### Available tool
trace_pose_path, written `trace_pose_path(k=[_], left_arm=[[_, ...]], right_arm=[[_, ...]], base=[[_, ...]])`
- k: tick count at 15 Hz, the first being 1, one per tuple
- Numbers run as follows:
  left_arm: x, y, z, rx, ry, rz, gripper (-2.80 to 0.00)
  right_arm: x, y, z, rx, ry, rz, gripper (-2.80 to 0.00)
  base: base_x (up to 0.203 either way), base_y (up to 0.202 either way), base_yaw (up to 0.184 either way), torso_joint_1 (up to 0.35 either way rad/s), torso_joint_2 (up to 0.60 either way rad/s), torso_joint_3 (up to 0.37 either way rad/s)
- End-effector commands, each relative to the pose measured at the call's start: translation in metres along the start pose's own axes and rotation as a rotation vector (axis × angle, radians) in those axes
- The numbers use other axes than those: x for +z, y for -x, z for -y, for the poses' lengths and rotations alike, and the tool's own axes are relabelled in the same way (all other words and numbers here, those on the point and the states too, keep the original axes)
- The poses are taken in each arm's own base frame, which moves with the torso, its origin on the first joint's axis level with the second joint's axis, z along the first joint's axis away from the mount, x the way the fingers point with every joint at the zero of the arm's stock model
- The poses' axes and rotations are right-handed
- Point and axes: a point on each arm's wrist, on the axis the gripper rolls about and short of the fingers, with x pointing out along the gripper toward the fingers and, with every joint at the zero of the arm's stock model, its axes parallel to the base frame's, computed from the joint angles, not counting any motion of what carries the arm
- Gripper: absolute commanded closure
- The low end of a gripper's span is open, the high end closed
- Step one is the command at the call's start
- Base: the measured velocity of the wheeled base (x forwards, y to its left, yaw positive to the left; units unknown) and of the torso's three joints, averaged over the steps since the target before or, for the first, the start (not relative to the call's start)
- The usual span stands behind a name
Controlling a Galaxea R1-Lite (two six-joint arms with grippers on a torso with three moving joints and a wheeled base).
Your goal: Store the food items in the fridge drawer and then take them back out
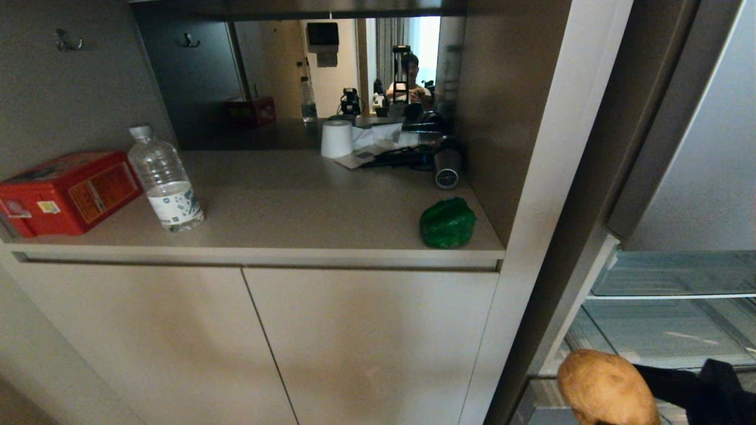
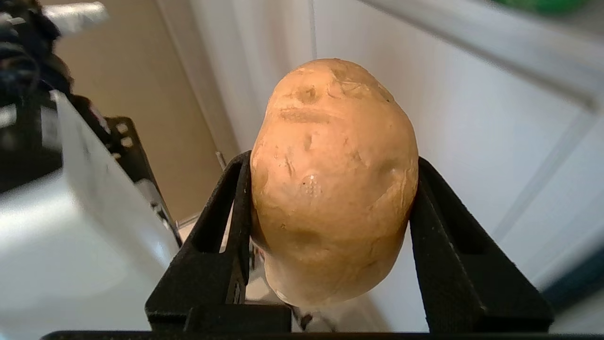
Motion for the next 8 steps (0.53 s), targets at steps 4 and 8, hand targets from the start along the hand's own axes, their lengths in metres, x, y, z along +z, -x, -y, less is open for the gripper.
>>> trace_pose_path(k=[4,8], left_arm=[[0.0,0.0,0.0,0.0,0.0,0.0,0.0],[0.0,0.0,0.0,0.0,0.0,0.0,0.0]], right_arm=[[0.019,-0.089,0.021,0.037,-0.004,-0.02,0.0],[0.035,-0.158,0.007,-0.031,0.031,0.011,0.0]], base=[[0.0,0.0,0.0,0.0,0.0,0.0],[0.0,0.0,0.0,0.0,0.0,0.0]])
